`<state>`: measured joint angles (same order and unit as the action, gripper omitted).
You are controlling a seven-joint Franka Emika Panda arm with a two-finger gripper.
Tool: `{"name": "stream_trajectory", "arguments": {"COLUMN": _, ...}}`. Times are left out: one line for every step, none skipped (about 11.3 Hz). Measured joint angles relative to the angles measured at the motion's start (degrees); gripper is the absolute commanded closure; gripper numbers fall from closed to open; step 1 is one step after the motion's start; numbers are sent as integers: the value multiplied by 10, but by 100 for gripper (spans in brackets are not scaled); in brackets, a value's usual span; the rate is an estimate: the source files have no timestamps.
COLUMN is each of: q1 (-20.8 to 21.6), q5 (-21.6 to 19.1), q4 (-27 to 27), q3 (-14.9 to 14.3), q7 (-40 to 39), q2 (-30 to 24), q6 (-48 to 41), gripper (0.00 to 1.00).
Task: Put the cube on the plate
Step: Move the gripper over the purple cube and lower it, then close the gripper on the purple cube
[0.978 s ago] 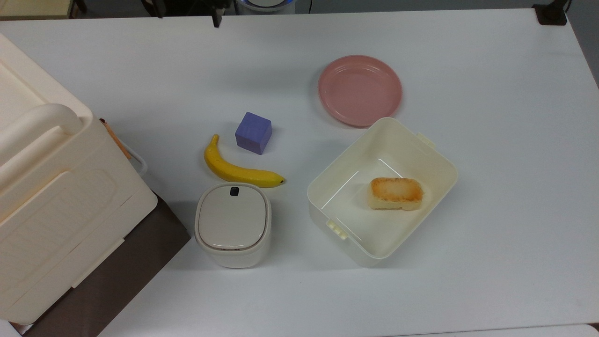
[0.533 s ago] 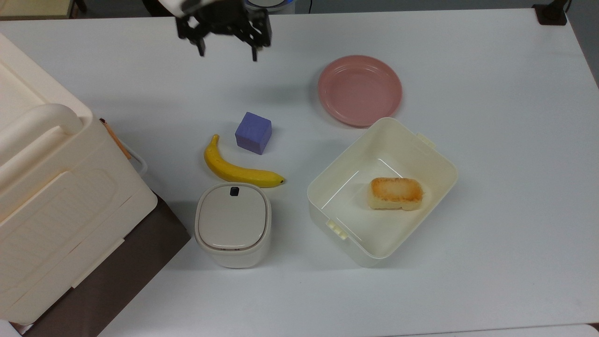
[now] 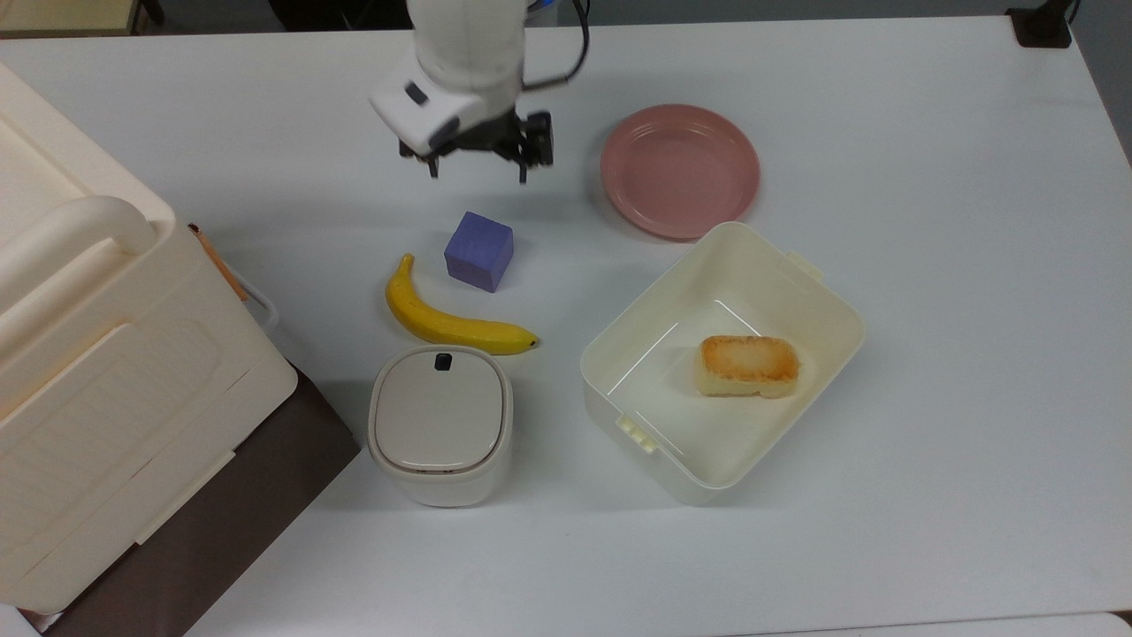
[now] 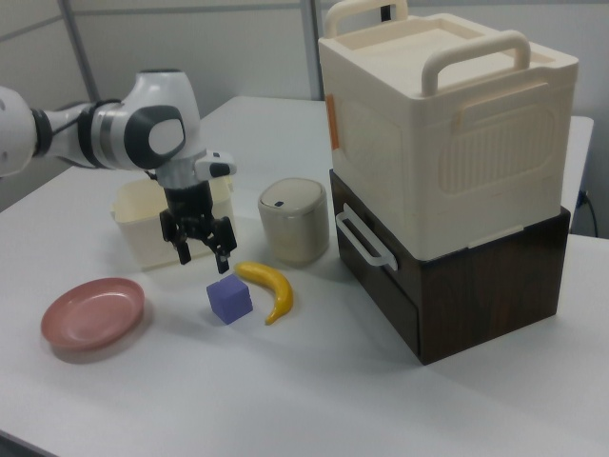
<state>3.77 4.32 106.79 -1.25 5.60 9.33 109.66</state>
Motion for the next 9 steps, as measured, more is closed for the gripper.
{"name": "stream_trajectory", "arguments": {"q1": 9, "q5": 18, "q4": 0, "q3": 0, "q7": 29, "q2": 19, "q6": 14, "gripper": 0}}
{"name": "stream_trajectory", "arguments": {"q1": 14, "q5": 31, "q4": 0, "q3": 0, "q7": 51, "q2": 35, "q6": 24, "gripper": 0}}
{"name": "stream_trajectory", "arguments": {"q1": 16, "q5": 36, "q4": 0, "q3": 0, "q7": 63, "q2": 47, "q6": 32, "gripper": 0}}
{"name": "stream_trajectory", "arguments": {"q1": 16, "q5": 37, "q4": -1, "q3": 0, "q7": 69, "q2": 55, "q6": 36, "gripper": 0}}
{"name": "stream_trajectory", "arguments": {"q1": 16, "q5": 37, "q4": -1, "q3": 0, "q7": 73, "q2": 60, "q6": 36, "gripper": 0}}
{"name": "stream_trajectory", "arguments": {"q1": 16, "q5": 42, "q4": -1, "q3": 0, "q7": 78, "q2": 65, "q6": 36, "gripper": 0}}
{"name": "stream_trajectory", "arguments": {"q1": 16, "q5": 51, "q4": 0, "q3": 0, "q7": 88, "q2": 71, "q6": 36, "gripper": 0}}
{"name": "stream_trajectory", "arguments": {"q1": 17, "q5": 58, "q4": 0, "q3": 0, "q7": 96, "q2": 78, "q6": 36, "gripper": 0}}
{"name": "stream_trajectory", "arguments": {"q1": 17, "q5": 60, "q4": -1, "q3": 0, "q7": 98, "q2": 84, "q6": 36, "gripper": 0}}
